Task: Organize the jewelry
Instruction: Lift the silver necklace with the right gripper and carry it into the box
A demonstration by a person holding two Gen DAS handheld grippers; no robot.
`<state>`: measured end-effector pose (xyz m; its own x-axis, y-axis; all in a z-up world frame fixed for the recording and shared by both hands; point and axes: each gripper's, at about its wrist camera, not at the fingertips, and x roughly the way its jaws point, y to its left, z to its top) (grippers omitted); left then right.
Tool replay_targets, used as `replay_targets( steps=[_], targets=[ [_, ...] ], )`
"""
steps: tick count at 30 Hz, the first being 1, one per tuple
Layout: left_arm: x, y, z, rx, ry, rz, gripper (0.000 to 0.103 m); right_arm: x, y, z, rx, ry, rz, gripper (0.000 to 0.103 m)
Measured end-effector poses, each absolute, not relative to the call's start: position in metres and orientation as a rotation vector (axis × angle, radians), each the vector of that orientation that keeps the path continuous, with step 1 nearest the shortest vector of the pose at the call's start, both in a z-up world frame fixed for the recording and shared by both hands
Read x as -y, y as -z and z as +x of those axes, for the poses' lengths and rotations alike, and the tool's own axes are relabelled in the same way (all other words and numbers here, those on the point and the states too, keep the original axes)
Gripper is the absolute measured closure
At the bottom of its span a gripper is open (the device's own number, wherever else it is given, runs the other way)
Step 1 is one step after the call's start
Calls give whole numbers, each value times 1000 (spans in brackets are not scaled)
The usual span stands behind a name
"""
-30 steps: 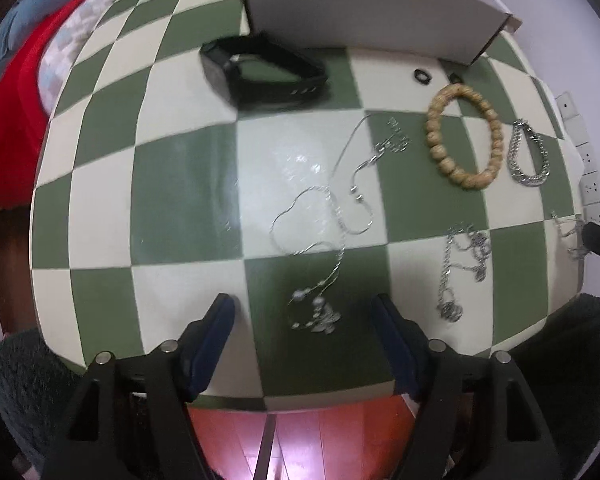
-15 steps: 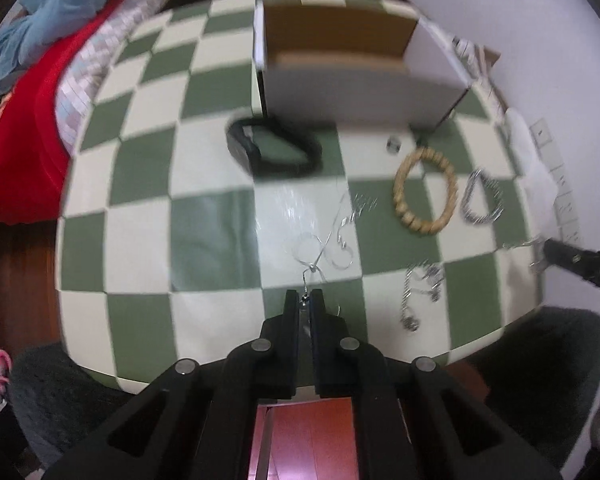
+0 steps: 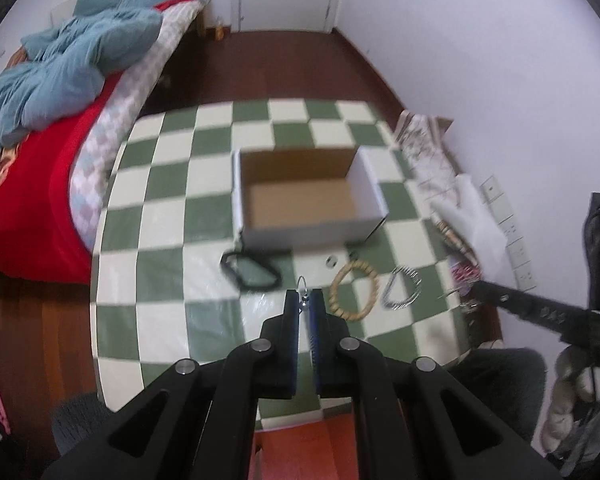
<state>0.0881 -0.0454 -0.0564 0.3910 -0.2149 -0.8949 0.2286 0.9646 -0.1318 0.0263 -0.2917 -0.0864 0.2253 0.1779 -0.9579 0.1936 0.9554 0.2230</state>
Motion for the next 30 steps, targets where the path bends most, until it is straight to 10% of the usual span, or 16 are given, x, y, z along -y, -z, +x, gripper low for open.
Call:
replay_targets(
  steps=[14, 30],
  targets=[
    [65, 2, 171, -1017, 270, 73, 100, 245, 37, 107, -1247, -69, 200, 99],
    [49, 51, 288, -1124, 199, 18, 100, 207, 129, 217, -1370, -52, 112, 99]
  ],
)
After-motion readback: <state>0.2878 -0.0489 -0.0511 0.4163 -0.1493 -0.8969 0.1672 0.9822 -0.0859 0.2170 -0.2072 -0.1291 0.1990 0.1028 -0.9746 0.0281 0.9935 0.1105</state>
